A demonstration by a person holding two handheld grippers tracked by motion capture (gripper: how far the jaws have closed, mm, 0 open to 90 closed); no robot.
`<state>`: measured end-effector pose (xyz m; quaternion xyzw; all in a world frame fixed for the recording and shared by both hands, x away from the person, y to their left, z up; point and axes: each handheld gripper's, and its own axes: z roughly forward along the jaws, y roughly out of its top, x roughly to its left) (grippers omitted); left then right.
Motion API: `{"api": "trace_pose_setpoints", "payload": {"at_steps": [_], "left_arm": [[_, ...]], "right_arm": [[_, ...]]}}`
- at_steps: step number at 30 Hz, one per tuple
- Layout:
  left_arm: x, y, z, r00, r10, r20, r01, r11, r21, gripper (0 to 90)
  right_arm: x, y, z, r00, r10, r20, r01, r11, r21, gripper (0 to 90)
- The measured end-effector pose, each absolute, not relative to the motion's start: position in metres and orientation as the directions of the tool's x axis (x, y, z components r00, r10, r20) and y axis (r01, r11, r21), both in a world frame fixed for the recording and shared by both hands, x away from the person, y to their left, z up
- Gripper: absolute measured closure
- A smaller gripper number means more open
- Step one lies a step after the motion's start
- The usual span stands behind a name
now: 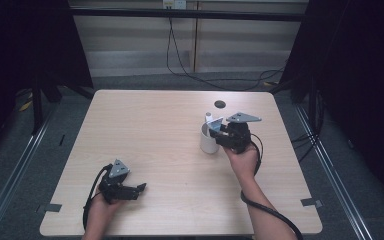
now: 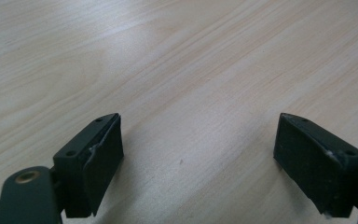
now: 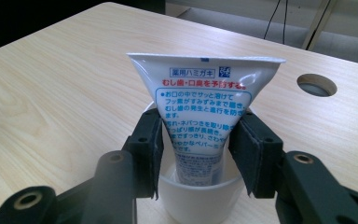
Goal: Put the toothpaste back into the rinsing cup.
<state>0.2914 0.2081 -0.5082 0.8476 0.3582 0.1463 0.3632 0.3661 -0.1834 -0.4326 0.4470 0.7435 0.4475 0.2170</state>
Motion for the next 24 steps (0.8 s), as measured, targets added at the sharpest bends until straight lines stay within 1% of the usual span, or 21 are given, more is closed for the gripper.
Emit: {"api": "trace_pose_setpoints", "payload": {"at_steps": [3,8,11,17,21,24], "left_arm": [[0.2915,0.2081,-0.5082,0.701,0.713,-0.012,0.5,-0.48,0.721,15.5],[0.2915,0.2081,-0.5082,0.701,0.713,-0.012,0.5,-0.479,0.721,15.5],[0.2915,0.2081,-0.5082,0.701,0.713,-0.011,0.5,-0.48,0.721,15.5],[0.2915,0.2081,-0.5082,0.701,0.713,-0.012,0.5,-0.479,0.722,15.5],[0.2914,0.2081,-0.5081,0.7,0.714,-0.012,0.501,-0.48,0.72,15.5],[0.2915,0.2081,-0.5082,0.701,0.713,-0.012,0.5,-0.479,0.721,15.5]], "right_arm": [[0.366,-0.1823,-0.4325,-0.505,0.86,0.074,0.472,0.203,0.858,51.3],[0.3669,-0.1814,-0.4312,-0.501,0.861,0.086,0.475,0.191,0.859,47.8],[0.3678,-0.1819,-0.4304,-0.496,0.863,0.096,0.481,0.181,0.858,43.0],[0.3677,-0.1835,-0.4302,-0.495,0.863,0.098,0.48,0.178,0.859,38.7],[0.3681,-0.1857,-0.4286,-0.488,0.867,0.103,0.485,0.171,0.858,33.7],[0.3682,-0.1875,-0.4277,-0.485,0.868,0.108,0.485,0.164,0.859,32.2]]}}
